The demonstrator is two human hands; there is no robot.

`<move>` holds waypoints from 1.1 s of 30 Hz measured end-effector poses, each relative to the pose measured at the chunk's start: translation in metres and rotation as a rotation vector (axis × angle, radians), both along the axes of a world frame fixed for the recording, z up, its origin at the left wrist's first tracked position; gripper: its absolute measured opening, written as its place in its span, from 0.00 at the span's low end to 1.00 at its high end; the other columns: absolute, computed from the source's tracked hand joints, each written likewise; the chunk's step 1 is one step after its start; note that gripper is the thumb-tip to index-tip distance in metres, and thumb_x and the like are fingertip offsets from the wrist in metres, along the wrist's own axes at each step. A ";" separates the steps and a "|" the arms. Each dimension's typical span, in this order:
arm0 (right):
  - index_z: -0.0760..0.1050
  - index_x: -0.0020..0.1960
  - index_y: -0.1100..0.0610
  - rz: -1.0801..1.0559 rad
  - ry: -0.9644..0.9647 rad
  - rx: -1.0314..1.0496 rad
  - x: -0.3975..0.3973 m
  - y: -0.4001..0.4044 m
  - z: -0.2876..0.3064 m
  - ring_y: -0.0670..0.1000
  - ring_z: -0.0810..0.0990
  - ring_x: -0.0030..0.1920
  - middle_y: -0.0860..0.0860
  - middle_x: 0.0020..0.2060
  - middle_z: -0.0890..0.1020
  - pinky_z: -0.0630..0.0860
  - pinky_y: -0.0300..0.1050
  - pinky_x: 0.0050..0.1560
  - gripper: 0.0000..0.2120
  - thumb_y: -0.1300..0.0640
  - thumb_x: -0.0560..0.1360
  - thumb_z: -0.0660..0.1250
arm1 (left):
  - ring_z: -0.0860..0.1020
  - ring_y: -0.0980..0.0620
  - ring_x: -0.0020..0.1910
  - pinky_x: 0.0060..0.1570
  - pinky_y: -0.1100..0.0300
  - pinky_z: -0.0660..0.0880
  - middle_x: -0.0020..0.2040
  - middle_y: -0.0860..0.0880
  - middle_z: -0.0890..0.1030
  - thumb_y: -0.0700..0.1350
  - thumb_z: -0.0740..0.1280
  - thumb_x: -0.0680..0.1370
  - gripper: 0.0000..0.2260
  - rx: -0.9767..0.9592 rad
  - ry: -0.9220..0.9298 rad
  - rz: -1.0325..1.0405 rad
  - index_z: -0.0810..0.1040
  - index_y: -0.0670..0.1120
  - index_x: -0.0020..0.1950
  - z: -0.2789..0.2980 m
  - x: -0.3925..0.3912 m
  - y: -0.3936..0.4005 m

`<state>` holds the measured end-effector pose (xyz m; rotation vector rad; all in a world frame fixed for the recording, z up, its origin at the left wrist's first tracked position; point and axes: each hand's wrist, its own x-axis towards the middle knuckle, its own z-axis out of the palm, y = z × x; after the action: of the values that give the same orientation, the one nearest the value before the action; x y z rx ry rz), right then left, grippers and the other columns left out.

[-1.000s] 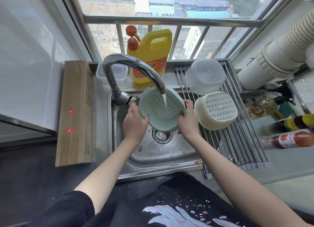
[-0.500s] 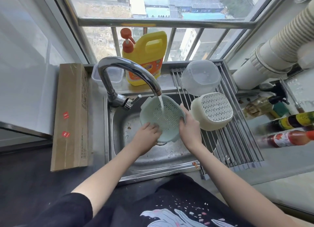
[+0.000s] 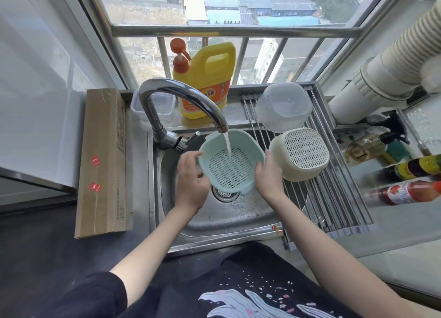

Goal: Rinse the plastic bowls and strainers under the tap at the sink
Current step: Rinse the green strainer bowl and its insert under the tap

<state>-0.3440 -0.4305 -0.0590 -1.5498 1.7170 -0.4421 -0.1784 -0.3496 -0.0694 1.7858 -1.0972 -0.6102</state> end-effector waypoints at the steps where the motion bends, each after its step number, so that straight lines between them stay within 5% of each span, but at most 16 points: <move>1: 0.66 0.69 0.59 -0.004 0.001 0.003 -0.003 -0.001 -0.001 0.54 0.77 0.55 0.55 0.56 0.78 0.73 0.45 0.52 0.17 0.61 0.81 0.55 | 0.71 0.50 0.52 0.50 0.73 0.68 0.55 0.45 0.71 0.38 0.65 0.69 0.17 0.029 0.076 0.125 0.70 0.41 0.57 0.004 -0.001 -0.004; 4: 0.68 0.66 0.58 0.068 0.030 0.167 -0.007 -0.001 -0.006 0.51 0.76 0.39 0.53 0.47 0.77 0.72 0.41 0.32 0.15 0.57 0.81 0.55 | 0.74 0.49 0.42 0.42 0.55 0.76 0.46 0.48 0.73 0.53 0.66 0.73 0.16 0.431 0.100 0.135 0.68 0.44 0.51 0.004 0.009 -0.022; 6: 0.67 0.67 0.56 0.096 -0.021 0.277 -0.008 0.001 -0.010 0.49 0.75 0.30 0.54 0.45 0.78 0.68 0.38 0.22 0.16 0.52 0.81 0.57 | 0.77 0.48 0.37 0.35 0.50 0.80 0.41 0.47 0.75 0.49 0.66 0.73 0.10 0.593 0.108 0.048 0.68 0.45 0.45 0.001 0.018 -0.029; 9: 0.71 0.66 0.56 0.021 -0.037 0.135 -0.010 -0.003 -0.005 0.51 0.78 0.38 0.56 0.50 0.80 0.72 0.40 0.28 0.20 0.46 0.80 0.59 | 0.75 0.45 0.30 0.24 0.54 0.77 0.36 0.44 0.72 0.35 0.60 0.72 0.08 0.511 0.113 0.052 0.63 0.45 0.36 -0.003 0.028 -0.030; 12: 0.74 0.37 0.63 0.091 0.039 -0.111 0.000 -0.009 0.009 0.51 0.75 0.32 0.56 0.30 0.77 0.69 0.44 0.33 0.19 0.49 0.78 0.63 | 0.71 0.45 0.29 0.25 0.53 0.70 0.31 0.46 0.70 0.36 0.59 0.71 0.09 0.437 0.016 -0.025 0.61 0.45 0.35 -0.005 0.039 -0.024; 16: 0.73 0.29 0.65 0.153 -0.135 0.046 0.050 -0.015 0.020 0.52 0.81 0.25 0.56 0.22 0.77 0.78 0.47 0.31 0.25 0.47 0.77 0.66 | 0.67 0.47 0.31 0.29 0.54 0.67 0.30 0.48 0.68 0.36 0.60 0.72 0.05 0.393 0.000 -0.040 0.65 0.42 0.38 -0.010 0.047 -0.016; 19: 0.73 0.32 0.63 0.149 -0.160 0.316 0.081 -0.029 0.025 0.56 0.82 0.30 0.59 0.28 0.81 0.82 0.49 0.35 0.20 0.55 0.80 0.61 | 0.64 0.50 0.31 0.31 0.55 0.59 0.30 0.49 0.67 0.35 0.60 0.73 0.08 0.328 -0.018 -0.022 0.64 0.44 0.37 -0.006 0.048 -0.010; 22: 0.73 0.33 0.62 0.152 -0.222 0.414 0.092 -0.034 0.021 0.55 0.80 0.30 0.60 0.32 0.80 0.80 0.46 0.30 0.21 0.53 0.81 0.56 | 0.64 0.53 0.30 0.29 0.61 0.59 0.29 0.51 0.67 0.35 0.61 0.73 0.13 0.287 -0.020 -0.005 0.61 0.49 0.35 -0.002 0.051 -0.005; 25: 0.74 0.52 0.56 0.873 0.379 0.024 0.085 -0.033 0.011 0.59 0.78 0.52 0.59 0.54 0.78 0.78 0.52 0.50 0.08 0.61 0.79 0.57 | 0.65 0.52 0.29 0.30 0.59 0.60 0.28 0.53 0.66 0.34 0.61 0.73 0.14 0.230 -0.075 -0.017 0.61 0.50 0.36 0.003 0.051 -0.004; 27: 0.61 0.72 0.57 1.194 0.637 -0.273 0.074 -0.034 -0.003 0.57 0.66 0.69 0.56 0.70 0.67 0.67 0.52 0.66 0.23 0.64 0.78 0.56 | 0.67 0.47 0.31 0.32 0.54 0.60 0.30 0.51 0.68 0.34 0.61 0.73 0.08 0.204 -0.181 -0.056 0.66 0.46 0.41 0.005 0.050 -0.006; 30: 0.42 0.77 0.62 1.292 0.996 -0.521 0.059 -0.030 -0.016 0.55 0.44 0.77 0.57 0.77 0.48 0.41 0.50 0.75 0.30 0.59 0.81 0.53 | 0.71 0.37 0.34 0.33 0.52 0.62 0.33 0.41 0.73 0.33 0.61 0.72 0.06 0.181 -0.373 -0.102 0.69 0.39 0.48 0.004 0.049 -0.007; 33: 0.42 0.78 0.61 1.363 1.234 -0.405 0.048 -0.015 -0.031 0.55 0.39 0.77 0.57 0.78 0.46 0.37 0.55 0.75 0.33 0.56 0.80 0.56 | 0.75 0.34 0.31 0.30 0.54 0.66 0.33 0.37 0.76 0.30 0.63 0.69 0.10 0.110 -0.499 -0.143 0.70 0.39 0.49 0.001 0.044 -0.010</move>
<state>-0.2965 -0.4458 -0.0896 -3.1365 0.7357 1.1270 -0.1346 -0.3598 -0.0682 2.0264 -1.5615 -0.3141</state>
